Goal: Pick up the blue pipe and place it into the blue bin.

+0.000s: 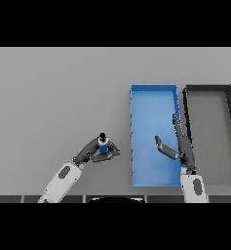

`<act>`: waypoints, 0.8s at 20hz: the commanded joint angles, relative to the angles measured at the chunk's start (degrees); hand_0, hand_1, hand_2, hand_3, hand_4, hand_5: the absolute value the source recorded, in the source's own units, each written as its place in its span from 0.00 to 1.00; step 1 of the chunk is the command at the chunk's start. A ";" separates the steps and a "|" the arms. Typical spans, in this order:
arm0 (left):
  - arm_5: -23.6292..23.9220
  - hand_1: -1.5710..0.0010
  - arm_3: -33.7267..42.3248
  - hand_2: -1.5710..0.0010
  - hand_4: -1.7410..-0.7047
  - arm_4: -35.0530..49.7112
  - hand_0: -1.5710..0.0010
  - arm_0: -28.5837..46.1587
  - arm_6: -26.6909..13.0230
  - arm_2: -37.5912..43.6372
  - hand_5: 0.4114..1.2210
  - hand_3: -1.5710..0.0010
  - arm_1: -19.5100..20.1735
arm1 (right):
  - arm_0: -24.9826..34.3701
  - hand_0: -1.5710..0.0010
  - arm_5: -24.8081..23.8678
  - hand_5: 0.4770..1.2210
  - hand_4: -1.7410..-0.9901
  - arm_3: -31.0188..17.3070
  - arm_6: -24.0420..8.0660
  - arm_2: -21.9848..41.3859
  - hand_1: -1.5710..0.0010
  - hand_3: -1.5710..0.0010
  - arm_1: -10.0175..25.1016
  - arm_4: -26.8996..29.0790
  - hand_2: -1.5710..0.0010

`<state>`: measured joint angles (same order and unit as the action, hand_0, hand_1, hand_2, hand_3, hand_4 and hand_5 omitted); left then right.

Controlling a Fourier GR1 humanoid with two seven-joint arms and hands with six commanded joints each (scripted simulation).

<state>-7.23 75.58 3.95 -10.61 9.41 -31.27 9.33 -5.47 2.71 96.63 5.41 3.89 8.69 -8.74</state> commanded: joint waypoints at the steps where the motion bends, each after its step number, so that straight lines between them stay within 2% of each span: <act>1: 0.18 0.14 1.10 0.12 0.22 -0.40 0.16 0.16 0.41 0.16 0.90 0.12 0.54 | -0.41 1.00 0.15 0.23 0.69 -0.15 0.14 0.15 1.00 1.00 -0.08 -0.04 1.00; 3: 0.99 0.09 1.39 0.08 0.24 -1.34 0.10 0.17 2.33 0.34 0.94 0.08 -0.90 | 0.69 1.00 -0.17 0.21 0.69 -0.57 -0.93 0.06 1.00 1.00 -0.32 -0.09 1.00; 8: 0.76 0.03 6.23 0.02 0.26 -1.26 0.03 -1.03 3.18 1.28 0.98 0.03 -2.49 | 0.76 1.00 -0.10 0.21 0.69 -0.77 -0.78 -0.18 1.00 1.00 -0.01 -0.07 1.00; 12: -0.74 0.01 11.39 0.01 0.27 -0.55 0.01 -2.84 -0.90 1.63 0.99 0.01 -2.99 | 0.77 1.00 -0.50 0.22 0.73 -0.95 -0.25 -0.04 1.00 1.00 0.51 -1.30 1.00; 16: -2.81 0.00 14.99 0.00 0.26 -0.24 0.01 -3.45 -2.74 1.69 1.00 0.00 -3.06 | 1.33 1.00 -0.86 0.22 0.77 -1.14 -0.31 0.12 1.00 1.00 0.33 -1.77 1.00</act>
<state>-10.16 90.57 3.64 -14.05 6.83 -29.59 6.27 -4.14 1.86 95.49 5.14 4.02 9.00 -10.51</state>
